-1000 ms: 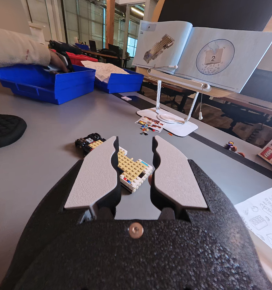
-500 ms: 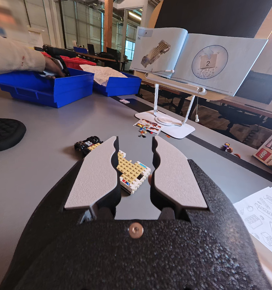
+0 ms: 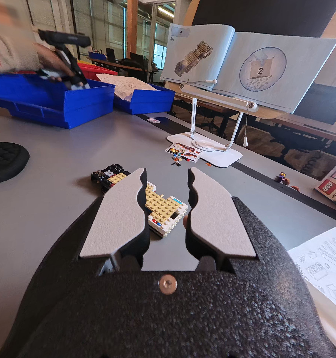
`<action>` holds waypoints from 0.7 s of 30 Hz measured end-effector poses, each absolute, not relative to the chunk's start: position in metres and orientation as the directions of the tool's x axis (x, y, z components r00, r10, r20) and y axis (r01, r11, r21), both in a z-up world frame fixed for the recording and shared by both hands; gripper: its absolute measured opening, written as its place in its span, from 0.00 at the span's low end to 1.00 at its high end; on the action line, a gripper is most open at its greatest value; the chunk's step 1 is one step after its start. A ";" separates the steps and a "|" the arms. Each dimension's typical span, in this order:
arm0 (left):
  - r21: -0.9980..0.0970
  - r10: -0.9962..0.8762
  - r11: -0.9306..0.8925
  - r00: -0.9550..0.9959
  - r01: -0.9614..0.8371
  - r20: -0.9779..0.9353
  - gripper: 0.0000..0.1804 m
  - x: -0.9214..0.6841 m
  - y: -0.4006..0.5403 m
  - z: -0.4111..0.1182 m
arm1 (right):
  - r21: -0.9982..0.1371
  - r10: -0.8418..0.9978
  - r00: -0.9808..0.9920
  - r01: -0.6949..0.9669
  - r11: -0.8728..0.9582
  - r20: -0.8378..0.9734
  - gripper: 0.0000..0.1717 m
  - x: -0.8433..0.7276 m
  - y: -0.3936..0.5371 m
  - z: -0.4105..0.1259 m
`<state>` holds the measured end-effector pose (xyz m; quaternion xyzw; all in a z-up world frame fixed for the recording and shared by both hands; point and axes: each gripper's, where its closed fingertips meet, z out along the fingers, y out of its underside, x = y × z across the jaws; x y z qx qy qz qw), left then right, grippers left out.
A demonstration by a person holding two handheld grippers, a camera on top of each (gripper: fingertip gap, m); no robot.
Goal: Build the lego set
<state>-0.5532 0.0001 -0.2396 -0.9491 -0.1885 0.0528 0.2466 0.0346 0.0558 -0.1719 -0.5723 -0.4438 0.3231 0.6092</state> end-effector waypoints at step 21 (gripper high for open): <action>-0.401 0.607 -0.749 0.789 0.527 -0.096 0.25 -0.633 -0.032 -0.274 | -0.988 0.916 0.385 0.144 0.063 0.115 0.23 0.031 0.063 -0.189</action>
